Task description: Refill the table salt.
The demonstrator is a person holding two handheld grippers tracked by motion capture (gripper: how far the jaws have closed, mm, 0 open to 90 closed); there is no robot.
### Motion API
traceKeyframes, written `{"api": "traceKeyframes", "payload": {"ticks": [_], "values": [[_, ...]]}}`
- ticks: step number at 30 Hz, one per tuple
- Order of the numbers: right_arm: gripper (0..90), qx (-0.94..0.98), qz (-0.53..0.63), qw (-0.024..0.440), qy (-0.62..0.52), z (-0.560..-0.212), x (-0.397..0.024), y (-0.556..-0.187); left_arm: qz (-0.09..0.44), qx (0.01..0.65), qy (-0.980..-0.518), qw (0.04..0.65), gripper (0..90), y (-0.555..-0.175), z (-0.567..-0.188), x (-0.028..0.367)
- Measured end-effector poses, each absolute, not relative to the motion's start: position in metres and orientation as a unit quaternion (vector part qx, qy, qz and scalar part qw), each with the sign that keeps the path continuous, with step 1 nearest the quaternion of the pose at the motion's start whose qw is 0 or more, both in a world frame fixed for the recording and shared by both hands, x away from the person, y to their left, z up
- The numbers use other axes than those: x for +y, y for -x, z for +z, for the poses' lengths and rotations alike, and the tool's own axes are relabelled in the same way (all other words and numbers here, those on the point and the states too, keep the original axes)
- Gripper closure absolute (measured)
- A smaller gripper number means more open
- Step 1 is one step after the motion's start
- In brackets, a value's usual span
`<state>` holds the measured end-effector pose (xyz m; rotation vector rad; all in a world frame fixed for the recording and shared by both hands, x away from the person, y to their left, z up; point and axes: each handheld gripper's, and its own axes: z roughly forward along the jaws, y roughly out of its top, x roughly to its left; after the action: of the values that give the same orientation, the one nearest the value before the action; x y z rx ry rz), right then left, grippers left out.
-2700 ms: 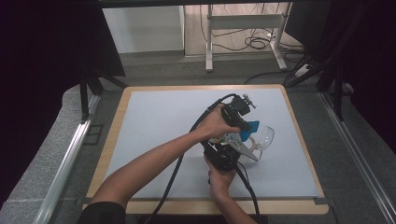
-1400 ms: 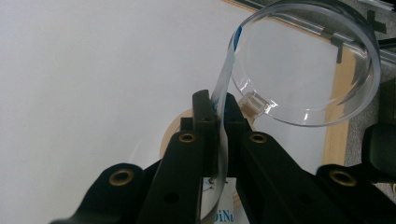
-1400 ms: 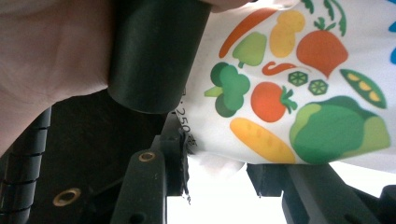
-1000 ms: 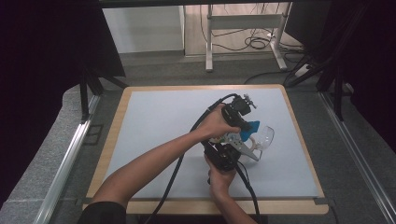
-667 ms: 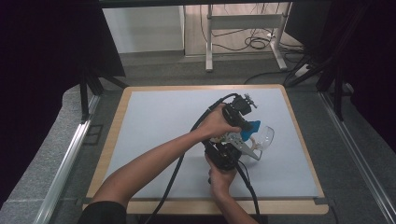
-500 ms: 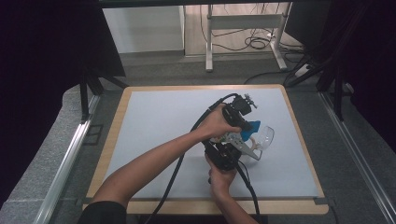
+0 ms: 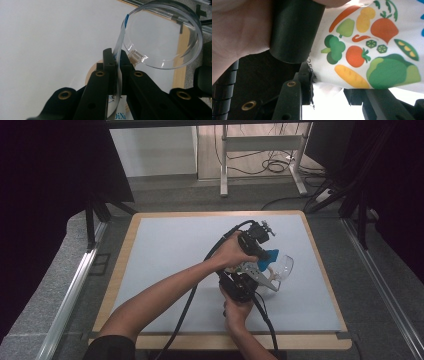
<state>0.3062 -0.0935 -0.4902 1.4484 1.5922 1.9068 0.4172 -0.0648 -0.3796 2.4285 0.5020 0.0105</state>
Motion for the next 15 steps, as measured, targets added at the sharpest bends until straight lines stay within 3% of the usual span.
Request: {"api": "traceKeyframes", "payload": {"ticks": [15], "values": [[64.3, 0.546, 0.657, 0.128, -0.504, -0.4891, -0.0929, -0.3072, 0.004, 0.191, -0.926, 0.324, 88.9, -0.4174, -0.3795, -0.0649]]}}
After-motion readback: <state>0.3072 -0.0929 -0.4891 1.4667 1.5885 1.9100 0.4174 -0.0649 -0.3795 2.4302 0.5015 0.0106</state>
